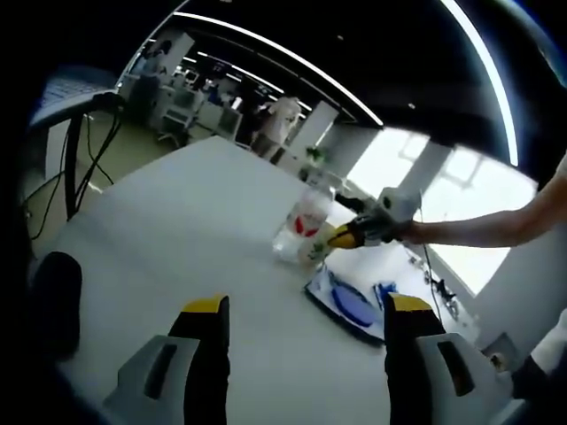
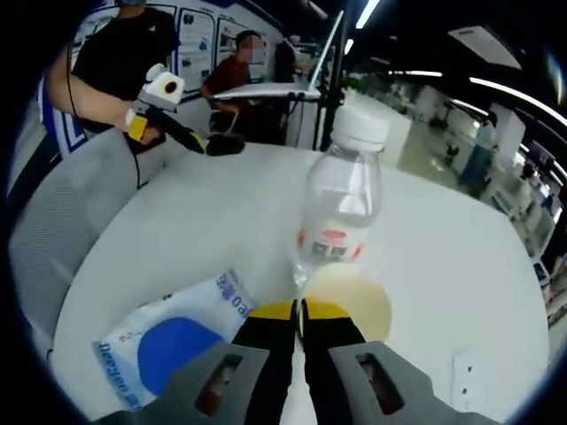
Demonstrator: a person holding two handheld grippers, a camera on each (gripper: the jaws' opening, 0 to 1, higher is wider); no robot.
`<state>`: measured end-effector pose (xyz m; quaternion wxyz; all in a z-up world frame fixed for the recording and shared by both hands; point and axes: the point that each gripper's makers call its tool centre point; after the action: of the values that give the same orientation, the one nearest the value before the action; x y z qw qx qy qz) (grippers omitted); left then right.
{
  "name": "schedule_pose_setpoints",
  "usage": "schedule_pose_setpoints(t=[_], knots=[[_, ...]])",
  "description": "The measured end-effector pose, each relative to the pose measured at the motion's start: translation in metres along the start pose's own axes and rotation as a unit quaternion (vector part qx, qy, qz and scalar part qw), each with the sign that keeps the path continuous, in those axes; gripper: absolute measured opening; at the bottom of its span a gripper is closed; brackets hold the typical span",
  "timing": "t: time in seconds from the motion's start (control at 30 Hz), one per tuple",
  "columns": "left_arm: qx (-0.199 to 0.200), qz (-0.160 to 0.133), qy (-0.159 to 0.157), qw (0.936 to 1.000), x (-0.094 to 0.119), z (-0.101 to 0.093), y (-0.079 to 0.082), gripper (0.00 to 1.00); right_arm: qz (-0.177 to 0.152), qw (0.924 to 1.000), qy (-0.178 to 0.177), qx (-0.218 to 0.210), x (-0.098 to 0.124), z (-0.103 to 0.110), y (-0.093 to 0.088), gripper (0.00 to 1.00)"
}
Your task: Arrange the tabletop items into an orderly group along one side of the table until the central work area is clear of visible clutter.
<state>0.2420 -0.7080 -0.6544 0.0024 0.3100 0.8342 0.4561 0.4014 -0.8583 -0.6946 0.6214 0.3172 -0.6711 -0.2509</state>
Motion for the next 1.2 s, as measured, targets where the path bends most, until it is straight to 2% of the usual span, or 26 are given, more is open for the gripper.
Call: schedule_pose_setpoints(t=[0.43, 0.6, 1.2], knots=[[0.002, -0.001, 0.0, 1.0, 0.001, 0.003, 0.003, 0.7, 0.001, 0.9997, -0.005, -0.026, -0.002, 0.0, 0.0, 0.01], [0.003, 0.002, -0.002, 1.0, 0.0, 0.003, 0.002, 0.7, 0.012, 0.9995, -0.004, -0.03, -0.004, 0.002, -0.005, 0.06], [0.005, -0.001, -0.004, 1.0, 0.001, 0.001, 0.002, 0.7, -0.005, 0.9988, -0.033, -0.037, 0.008, -0.006, 0.001, 0.12]])
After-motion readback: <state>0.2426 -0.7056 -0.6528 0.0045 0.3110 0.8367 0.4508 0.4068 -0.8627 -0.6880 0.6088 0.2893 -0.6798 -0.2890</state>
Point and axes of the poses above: the point that each gripper's makers call its tool centre point, and the gripper's own axes: x roughly backward along the fingers, z roughly to its left, y roughly out of its top, and after that the axes turned 1 degree about x, right-handed
